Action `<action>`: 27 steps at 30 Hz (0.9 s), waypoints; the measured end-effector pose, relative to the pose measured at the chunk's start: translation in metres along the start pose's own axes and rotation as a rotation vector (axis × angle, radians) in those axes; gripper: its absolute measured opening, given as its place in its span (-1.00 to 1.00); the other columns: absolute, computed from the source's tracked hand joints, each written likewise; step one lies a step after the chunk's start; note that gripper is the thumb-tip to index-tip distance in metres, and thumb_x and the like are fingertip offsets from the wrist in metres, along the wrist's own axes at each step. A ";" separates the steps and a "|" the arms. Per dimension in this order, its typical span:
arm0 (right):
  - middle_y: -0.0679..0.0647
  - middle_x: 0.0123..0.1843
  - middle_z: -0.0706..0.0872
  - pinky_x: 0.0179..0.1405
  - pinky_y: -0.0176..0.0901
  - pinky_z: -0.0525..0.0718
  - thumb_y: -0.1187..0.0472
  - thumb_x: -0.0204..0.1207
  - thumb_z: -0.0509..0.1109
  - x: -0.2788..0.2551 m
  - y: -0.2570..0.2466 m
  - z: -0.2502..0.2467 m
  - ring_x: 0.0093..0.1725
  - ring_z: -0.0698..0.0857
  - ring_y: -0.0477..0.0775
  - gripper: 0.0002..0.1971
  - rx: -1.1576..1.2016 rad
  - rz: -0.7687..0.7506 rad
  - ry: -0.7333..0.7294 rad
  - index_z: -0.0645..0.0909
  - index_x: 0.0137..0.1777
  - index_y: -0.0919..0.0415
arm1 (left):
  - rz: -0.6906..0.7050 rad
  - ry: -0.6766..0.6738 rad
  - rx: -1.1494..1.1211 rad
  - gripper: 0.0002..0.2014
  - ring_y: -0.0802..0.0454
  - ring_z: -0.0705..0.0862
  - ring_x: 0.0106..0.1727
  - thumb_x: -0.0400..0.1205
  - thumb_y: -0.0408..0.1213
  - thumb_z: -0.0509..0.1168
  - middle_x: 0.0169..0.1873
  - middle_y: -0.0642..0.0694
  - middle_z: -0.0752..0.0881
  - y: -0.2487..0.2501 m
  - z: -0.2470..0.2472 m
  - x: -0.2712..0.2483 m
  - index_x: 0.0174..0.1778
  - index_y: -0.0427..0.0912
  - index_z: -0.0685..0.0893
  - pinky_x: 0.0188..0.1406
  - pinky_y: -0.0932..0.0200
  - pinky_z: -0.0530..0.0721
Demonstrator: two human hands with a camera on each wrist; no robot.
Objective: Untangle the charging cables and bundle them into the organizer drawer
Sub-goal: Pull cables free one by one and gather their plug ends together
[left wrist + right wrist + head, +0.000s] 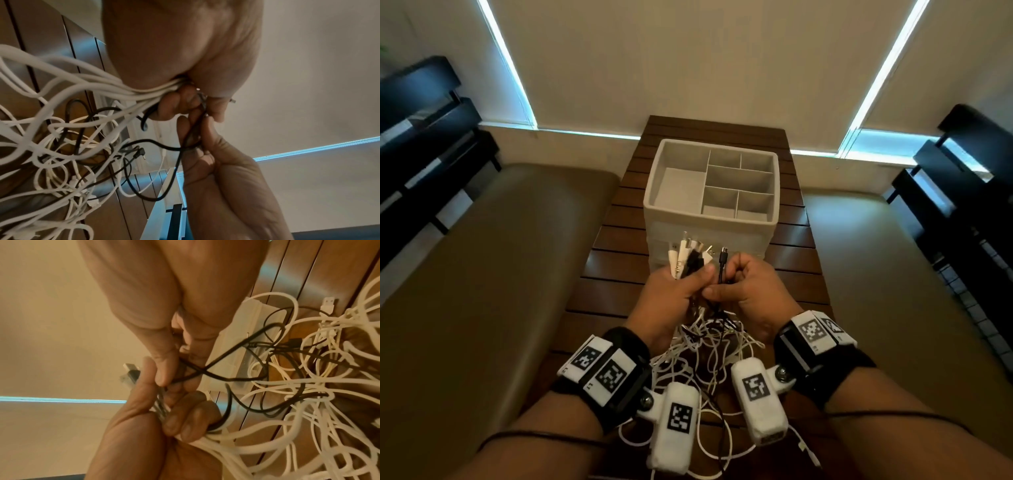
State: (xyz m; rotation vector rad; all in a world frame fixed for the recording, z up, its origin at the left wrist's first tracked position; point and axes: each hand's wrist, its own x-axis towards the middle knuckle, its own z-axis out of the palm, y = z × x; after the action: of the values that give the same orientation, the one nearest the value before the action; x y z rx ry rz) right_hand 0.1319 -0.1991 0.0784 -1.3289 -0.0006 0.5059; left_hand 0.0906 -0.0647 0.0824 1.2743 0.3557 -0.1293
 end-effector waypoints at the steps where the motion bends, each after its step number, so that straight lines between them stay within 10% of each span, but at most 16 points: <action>1: 0.20 -0.36 0.69 -0.30 -0.02 0.78 0.70 0.30 0.41 -0.001 0.000 0.001 -0.33 0.72 0.16 -0.64 0.004 -0.005 -0.004 0.42 -0.24 0.26 | -0.004 0.002 -0.007 -0.86 0.25 0.63 -0.60 0.67 -0.30 0.34 -0.50 -0.01 0.71 0.000 0.000 -0.001 -0.06 -0.33 0.69 -0.66 0.40 0.51; 8: 0.26 -0.33 0.70 -0.37 -0.10 0.76 0.57 0.48 0.39 -0.002 0.016 -0.015 -0.39 0.76 0.09 -0.85 -0.265 0.084 0.070 0.54 -0.10 0.36 | 0.056 0.129 -0.036 -0.76 0.17 0.37 -0.55 0.69 -0.06 0.28 -0.49 -0.04 0.51 0.012 -0.018 0.007 -0.16 -0.15 0.58 -0.61 0.29 0.28; 13: -0.01 -0.11 0.72 -0.28 -0.35 0.58 0.16 0.43 0.56 -0.006 0.040 -0.033 -0.19 0.70 -0.08 -0.86 -1.059 0.111 0.100 0.68 -0.06 0.10 | 0.155 0.152 0.024 -0.70 0.20 0.34 -0.55 0.69 0.03 0.24 -0.56 0.04 0.43 0.028 -0.028 0.002 -0.26 -0.08 0.54 -0.62 0.28 0.27; 19: -0.03 0.62 0.22 0.52 0.10 0.36 -0.12 0.28 0.58 -0.012 0.037 -0.007 0.58 0.20 0.07 -0.44 -1.261 -0.162 0.004 0.56 0.30 -0.17 | 0.182 0.054 0.115 -0.60 0.10 0.29 -0.53 0.53 0.18 0.25 -0.57 -0.01 0.39 0.033 -0.020 -0.011 -0.40 -0.09 0.47 -0.50 0.15 0.21; 24: -0.15 -0.16 0.62 -0.13 -0.30 0.50 0.15 0.58 0.39 -0.005 0.036 0.003 -0.16 0.56 -0.21 -0.91 -1.095 -0.252 -0.207 0.69 -0.06 0.13 | 0.229 0.104 0.186 -0.62 0.14 0.33 -0.52 0.61 0.15 0.23 -0.60 0.07 0.42 0.052 -0.018 -0.022 -0.30 -0.11 0.55 -0.50 0.17 0.30; 27: 0.00 -0.20 0.70 -0.15 -0.11 0.63 0.17 0.64 0.29 0.007 0.041 -0.025 -0.19 0.66 0.00 -0.88 -1.118 -0.143 -0.125 0.64 -0.09 0.11 | 0.364 0.216 0.241 -0.66 0.22 0.42 -0.58 0.70 0.05 0.19 -0.64 0.12 0.47 0.082 -0.021 -0.036 -0.31 -0.06 0.58 -0.62 0.33 0.43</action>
State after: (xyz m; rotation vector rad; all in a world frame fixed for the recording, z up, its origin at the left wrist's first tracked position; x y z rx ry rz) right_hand 0.1312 -0.2139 0.0322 -2.3566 -0.5474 0.4720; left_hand 0.0768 -0.0245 0.1642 1.5762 0.2923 0.2847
